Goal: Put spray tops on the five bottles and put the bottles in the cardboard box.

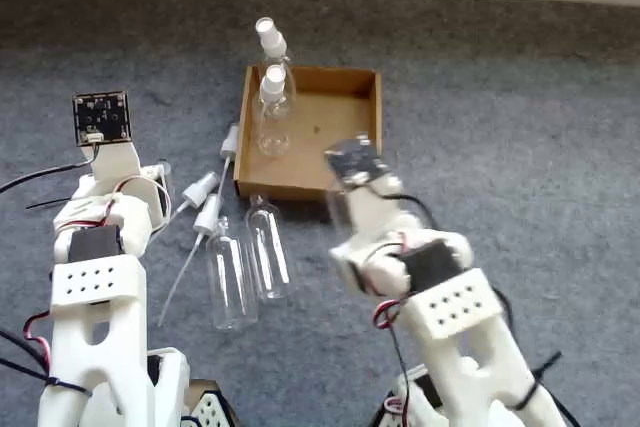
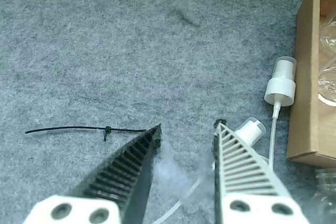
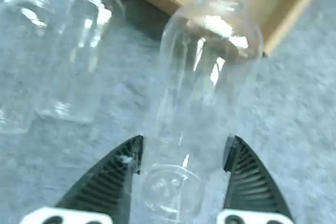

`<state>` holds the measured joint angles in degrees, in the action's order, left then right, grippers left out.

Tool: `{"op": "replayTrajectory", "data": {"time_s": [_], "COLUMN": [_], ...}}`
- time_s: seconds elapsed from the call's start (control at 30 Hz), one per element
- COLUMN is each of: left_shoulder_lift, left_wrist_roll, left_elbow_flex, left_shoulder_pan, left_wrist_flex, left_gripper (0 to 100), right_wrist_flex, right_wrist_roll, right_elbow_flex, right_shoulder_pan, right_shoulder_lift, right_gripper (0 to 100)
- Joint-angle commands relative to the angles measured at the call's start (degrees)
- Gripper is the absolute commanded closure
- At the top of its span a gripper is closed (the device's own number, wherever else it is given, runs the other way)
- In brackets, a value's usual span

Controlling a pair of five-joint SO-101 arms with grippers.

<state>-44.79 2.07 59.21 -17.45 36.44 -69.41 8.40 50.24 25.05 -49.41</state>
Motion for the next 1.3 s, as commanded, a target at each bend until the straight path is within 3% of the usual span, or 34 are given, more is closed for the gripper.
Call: {"op": "replayTrajectory", "data": {"time_s": [0.0, 0.17, 0.47, 0.73, 0.93, 1.27], "left_shoulder_lift": [-0.2, -0.2, -0.2, -0.2, -0.2, -0.2], "left_wrist_roll": [0.7, 0.7, 0.7, 0.7, 0.7, 0.7], "left_elbow_flex": [-0.2, -0.2, -0.2, -0.2, -0.2, -0.2], "left_shoulder_pan": [-0.5, -0.4, -0.3, -0.3, -0.3, -0.3], "left_wrist_flex": [-1.1, -1.1, -1.1, -1.1, -1.1, -1.1], "left_gripper": [84, 84, 84, 84, 84, 84], "right_wrist_flex": [-3.8, -0.9, 4.8, 4.4, 4.3, 4.4], "right_wrist_roll": [11.2, 22.5, 31.7, 33.6, 33.1, 21.4], "right_elbow_flex": [-0.3, -0.1, -0.7, -0.5, -1.9, -12.3], "right_shoulder_pan": [-18.5, -35.9, -50.0, -51.2, -50.6, -42.2], "right_shoulder_lift": [-2.6, 3.8, 22.1, 26.9, 26.9, 28.0], "right_gripper": [86.0, 86.0, 85.9, 70.2, 69.5, 69.5]}}
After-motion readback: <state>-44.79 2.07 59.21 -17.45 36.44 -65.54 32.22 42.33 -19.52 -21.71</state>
